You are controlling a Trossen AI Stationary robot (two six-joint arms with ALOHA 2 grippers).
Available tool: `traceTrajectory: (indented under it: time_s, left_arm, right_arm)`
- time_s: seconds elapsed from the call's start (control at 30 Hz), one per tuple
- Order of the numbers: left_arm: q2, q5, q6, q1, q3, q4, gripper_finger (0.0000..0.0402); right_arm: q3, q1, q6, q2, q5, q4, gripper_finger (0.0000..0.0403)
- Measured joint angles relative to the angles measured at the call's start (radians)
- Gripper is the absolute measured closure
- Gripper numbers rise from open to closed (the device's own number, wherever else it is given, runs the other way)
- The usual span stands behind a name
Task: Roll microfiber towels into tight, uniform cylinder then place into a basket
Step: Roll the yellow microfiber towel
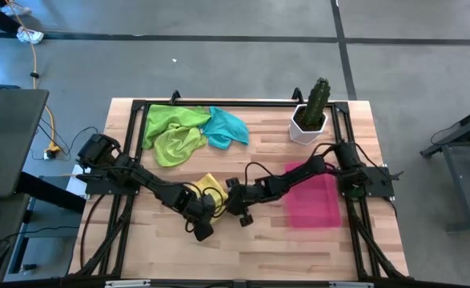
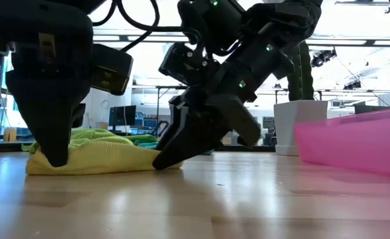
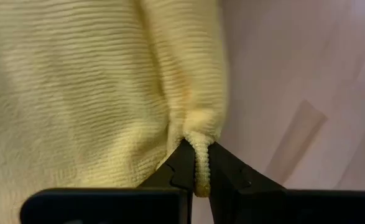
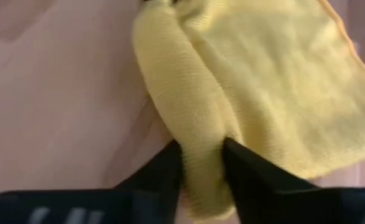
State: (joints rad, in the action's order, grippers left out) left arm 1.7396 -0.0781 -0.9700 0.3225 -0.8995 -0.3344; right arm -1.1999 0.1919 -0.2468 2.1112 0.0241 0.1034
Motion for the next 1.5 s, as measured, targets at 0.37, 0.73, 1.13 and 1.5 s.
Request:
traceTrajectory:
  time_s: [0.37,0.73,1.13,1.5]
  left_arm:
    - [-0.016,0.117,0.183,0.001,-0.003,-0.077,0.0379]
    - [-0.1,0.186,0.305,-0.016,-0.001,-0.226,0.0319]
    - [-0.136,0.226,0.54,0.051,-0.002,-0.074,0.0312]
    - [-0.133,0.438,0.513,0.12,-0.003,-0.018,0.0302]
  right_arm:
    - [-0.002,-0.054,0.404,-0.001,-0.186,-0.108,0.0392]
    - [0.004,-0.131,0.666,0.001,-0.597,-0.173,0.0392]
    - [0.004,-0.175,0.837,0.001,-0.637,-0.195,0.0392]
    - [0.004,-0.183,0.857,0.001,-0.636,-0.197,0.0391]
